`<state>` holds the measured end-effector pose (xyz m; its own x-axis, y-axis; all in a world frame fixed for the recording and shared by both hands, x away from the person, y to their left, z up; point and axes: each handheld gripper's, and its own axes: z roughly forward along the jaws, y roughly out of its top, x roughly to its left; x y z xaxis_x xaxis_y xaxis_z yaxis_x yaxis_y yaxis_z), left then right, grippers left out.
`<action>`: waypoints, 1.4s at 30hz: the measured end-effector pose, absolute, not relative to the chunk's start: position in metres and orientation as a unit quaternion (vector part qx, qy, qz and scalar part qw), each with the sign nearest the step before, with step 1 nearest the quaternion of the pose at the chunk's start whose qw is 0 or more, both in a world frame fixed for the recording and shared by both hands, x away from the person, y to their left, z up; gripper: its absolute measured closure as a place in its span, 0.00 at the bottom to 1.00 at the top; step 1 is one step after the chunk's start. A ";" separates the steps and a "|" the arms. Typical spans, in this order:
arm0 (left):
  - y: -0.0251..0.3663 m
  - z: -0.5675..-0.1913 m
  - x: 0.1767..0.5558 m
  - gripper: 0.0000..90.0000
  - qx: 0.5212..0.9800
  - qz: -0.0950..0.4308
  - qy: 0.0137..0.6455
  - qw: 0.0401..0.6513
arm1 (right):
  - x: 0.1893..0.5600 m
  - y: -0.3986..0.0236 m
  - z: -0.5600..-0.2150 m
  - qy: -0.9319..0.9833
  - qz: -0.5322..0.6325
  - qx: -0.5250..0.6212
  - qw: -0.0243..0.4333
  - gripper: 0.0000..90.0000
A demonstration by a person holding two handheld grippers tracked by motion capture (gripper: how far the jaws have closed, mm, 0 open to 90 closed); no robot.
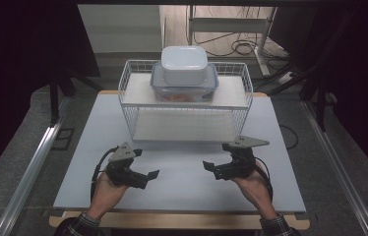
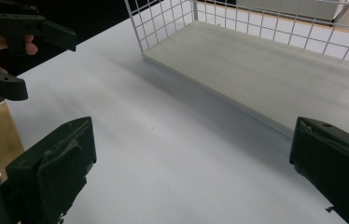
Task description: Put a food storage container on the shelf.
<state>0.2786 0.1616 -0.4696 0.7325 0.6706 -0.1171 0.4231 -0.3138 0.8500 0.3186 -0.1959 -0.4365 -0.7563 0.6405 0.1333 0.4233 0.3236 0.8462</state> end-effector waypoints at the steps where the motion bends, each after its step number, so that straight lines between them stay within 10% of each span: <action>1: 0.163 -0.470 0.278 0.03 0.799 0.131 0.344 0.476 | 0.319 -0.196 -0.436 0.806 0.479 0.330 0.113 0.01; 42: 0.200 -0.507 0.247 0.02 0.794 0.157 0.393 0.436 | 0.289 -0.266 -0.469 0.782 0.457 0.395 0.153 0.03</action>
